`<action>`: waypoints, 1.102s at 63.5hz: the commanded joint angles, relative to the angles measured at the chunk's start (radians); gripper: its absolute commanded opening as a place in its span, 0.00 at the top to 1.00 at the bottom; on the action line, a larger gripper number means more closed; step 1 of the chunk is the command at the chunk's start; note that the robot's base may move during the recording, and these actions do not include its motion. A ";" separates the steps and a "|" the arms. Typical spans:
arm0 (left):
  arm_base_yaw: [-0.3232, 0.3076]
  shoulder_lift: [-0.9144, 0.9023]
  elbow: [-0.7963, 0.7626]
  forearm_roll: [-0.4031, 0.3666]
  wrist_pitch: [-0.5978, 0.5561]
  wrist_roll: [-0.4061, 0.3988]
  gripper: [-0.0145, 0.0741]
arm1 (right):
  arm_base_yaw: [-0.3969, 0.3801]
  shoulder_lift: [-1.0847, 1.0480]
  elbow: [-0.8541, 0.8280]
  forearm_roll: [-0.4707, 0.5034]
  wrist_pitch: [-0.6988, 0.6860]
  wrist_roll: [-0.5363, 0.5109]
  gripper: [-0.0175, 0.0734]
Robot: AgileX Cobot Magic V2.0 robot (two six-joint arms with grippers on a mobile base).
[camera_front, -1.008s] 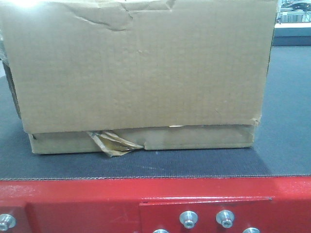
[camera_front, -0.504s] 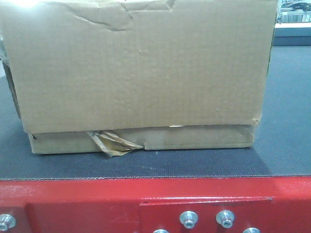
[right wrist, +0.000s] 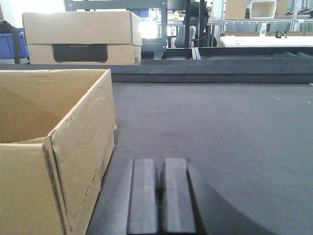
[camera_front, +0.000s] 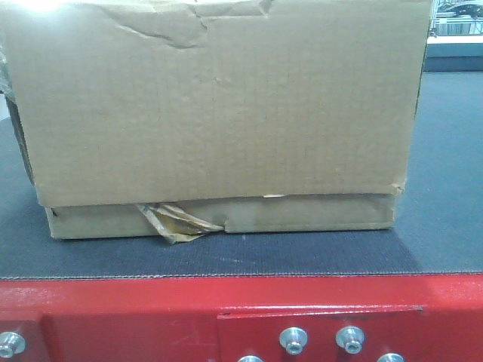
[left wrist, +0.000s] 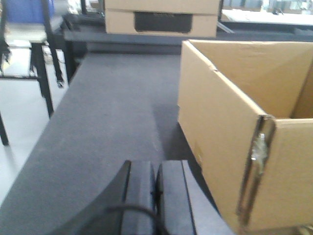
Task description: Grab carton from right shelf to conveyor
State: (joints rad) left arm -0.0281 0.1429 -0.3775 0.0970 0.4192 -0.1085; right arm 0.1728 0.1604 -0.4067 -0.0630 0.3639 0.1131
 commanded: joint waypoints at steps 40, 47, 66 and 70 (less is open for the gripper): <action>0.103 -0.143 0.378 -0.137 -0.439 0.136 0.85 | -0.001 -0.005 0.001 -0.013 -0.033 -0.009 0.87; 0.103 -0.143 0.378 -0.137 -0.439 0.136 0.85 | -0.001 -0.005 0.001 -0.013 -0.033 -0.009 0.87; 0.103 -0.143 0.378 -0.137 -0.439 0.136 0.85 | -0.001 -0.005 0.001 -0.013 -0.033 -0.009 0.87; 0.103 -0.143 0.378 -0.137 -0.439 0.136 0.85 | -0.001 -0.005 0.001 -0.013 -0.033 -0.009 0.87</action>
State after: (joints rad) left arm 0.0723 0.0052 0.0014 -0.0351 0.0000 0.0247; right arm 0.1728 0.1588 -0.4067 -0.0630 0.3557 0.1131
